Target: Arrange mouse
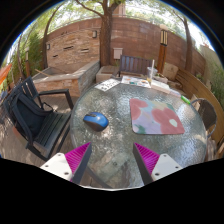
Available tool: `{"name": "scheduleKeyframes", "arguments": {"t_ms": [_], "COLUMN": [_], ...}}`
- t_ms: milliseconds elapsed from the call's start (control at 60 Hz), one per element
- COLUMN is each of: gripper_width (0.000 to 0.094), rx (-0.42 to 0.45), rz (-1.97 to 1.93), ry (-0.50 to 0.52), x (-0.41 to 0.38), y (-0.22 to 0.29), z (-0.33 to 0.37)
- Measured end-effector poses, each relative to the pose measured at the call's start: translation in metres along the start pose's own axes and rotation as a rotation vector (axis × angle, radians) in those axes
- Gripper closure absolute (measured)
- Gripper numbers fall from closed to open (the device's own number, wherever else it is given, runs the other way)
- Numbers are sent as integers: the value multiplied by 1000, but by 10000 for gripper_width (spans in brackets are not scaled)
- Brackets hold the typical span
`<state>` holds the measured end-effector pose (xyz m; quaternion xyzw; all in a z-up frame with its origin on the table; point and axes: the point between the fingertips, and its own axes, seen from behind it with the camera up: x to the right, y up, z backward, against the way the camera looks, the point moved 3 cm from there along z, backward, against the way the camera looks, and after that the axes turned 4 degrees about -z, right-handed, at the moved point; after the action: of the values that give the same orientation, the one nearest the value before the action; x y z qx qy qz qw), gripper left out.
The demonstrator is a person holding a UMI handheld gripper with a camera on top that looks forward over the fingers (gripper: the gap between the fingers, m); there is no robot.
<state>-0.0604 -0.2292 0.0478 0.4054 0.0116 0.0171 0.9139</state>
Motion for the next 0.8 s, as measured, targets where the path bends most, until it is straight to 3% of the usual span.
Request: {"name": "scheduleKeyframes", "arguments": {"t_ms": [217, 467, 567, 650, 800], "gripper_width": [86, 93, 209, 426, 519], "rx": [-20, -9, -27, -43, -35], "rz": [28, 58, 43, 15, 11], "ry": [-7, -38, -21, 13, 15], "x": [-32, -30, -31, -40, -42], "y": [33, 76, 80, 78, 80], "z": [-86, -135, -147, -151, -151]}}
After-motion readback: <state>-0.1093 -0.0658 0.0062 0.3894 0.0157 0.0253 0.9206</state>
